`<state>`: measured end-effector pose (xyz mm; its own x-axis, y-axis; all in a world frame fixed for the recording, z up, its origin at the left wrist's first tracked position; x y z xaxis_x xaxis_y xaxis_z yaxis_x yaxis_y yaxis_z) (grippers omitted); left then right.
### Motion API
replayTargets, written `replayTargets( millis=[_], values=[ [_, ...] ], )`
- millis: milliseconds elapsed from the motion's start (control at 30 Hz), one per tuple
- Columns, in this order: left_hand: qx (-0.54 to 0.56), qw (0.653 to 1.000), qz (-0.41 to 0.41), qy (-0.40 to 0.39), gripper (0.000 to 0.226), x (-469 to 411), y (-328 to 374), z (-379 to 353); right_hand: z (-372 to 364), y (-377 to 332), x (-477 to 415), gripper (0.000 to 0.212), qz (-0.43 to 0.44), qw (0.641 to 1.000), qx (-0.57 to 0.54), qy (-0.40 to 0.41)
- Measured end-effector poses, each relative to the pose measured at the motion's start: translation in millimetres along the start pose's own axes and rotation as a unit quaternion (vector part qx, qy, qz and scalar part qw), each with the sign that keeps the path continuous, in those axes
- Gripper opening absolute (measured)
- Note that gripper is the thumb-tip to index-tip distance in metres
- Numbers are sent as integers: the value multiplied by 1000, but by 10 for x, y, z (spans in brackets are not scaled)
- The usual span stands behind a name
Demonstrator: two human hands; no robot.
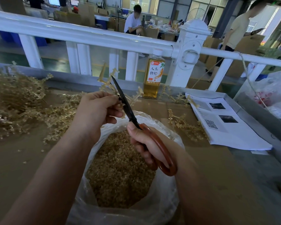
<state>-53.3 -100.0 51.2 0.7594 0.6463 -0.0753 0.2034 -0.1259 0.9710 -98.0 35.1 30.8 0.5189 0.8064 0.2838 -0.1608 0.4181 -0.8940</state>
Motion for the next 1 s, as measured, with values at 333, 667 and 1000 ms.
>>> replayTargets(
  millis=[333, 667, 1000],
  values=[
    [12, 1000, -2, 13, 23, -32, -30, -2, 7, -23, 6, 44, -10, 999, 34, -4],
    [89, 984, -3, 157, 20, -154, -57, 246, -15, 10, 5, 35, -18, 996, 80, -42],
    [108, 982, 32, 149, 16, -197, -82, 302, -15, -67, 29, 38, -9, 996, 82, -31]
  ],
)
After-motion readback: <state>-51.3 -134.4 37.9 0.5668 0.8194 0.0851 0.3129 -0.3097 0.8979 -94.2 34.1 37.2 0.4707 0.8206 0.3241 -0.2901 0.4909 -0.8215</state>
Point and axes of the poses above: each hand's wrist, its own x-axis away from the middle knuckle, its own z-axis out of the back of the hand, y = z × x, the point moved 3 cm from there along -x, towards the middle knuckle, and after that the axes turned 3 degrees about x, right-handed, at the moved point
